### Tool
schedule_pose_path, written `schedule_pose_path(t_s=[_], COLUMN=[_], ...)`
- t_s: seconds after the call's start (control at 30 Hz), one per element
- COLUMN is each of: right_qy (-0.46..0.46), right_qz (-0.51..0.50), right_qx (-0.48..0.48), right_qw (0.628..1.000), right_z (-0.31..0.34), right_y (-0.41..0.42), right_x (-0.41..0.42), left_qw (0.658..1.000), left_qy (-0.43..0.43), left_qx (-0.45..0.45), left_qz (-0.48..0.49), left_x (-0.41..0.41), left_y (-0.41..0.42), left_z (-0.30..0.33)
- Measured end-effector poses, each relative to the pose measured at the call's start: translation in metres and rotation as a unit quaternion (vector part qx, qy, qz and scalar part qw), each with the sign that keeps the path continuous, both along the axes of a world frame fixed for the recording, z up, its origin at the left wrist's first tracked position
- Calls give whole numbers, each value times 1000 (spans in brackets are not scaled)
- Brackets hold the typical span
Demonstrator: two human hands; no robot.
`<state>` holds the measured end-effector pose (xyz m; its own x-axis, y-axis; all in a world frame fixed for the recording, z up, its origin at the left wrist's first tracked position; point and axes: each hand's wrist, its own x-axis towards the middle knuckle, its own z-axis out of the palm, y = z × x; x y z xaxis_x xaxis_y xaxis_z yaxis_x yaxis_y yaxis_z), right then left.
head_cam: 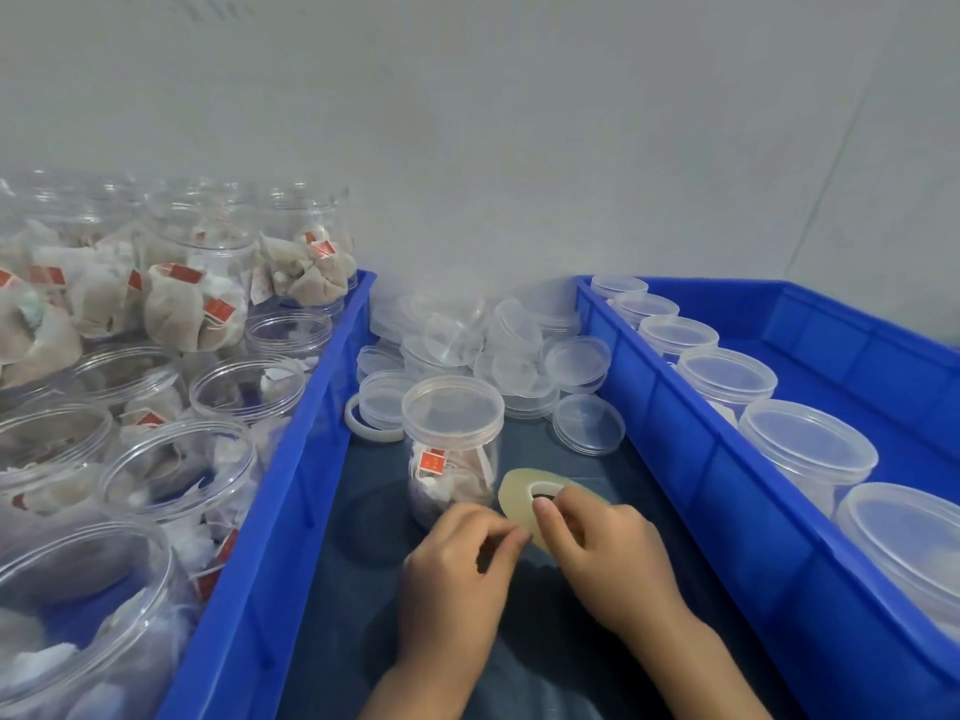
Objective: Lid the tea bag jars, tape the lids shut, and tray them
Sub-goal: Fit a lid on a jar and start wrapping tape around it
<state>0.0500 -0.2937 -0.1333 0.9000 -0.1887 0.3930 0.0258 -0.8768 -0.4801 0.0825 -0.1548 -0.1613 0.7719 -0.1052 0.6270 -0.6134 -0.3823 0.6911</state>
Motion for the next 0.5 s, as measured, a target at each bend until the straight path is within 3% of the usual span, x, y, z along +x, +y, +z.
schedule_pose_path(t_s=[0.17, 0.23, 0.33, 0.5], right_qy=[-11, 2, 60, 71], right_qz=[-12, -5, 29, 67], right_qx=[-8, 6, 19, 27], right_qw=[1000, 1000, 998, 995], right_z=[-3, -1, 4, 12], right_y=[0, -2, -10, -17], right_x=[1, 2, 3, -4], left_qw=[994, 992, 981, 966], left_qy=[76, 13, -126, -110], left_qx=[73, 120, 130, 42], left_qz=[-31, -24, 67, 231], left_x=[-2, -4, -2, 14], left_y=[0, -2, -2, 15], left_z=[5, 11, 15, 17])
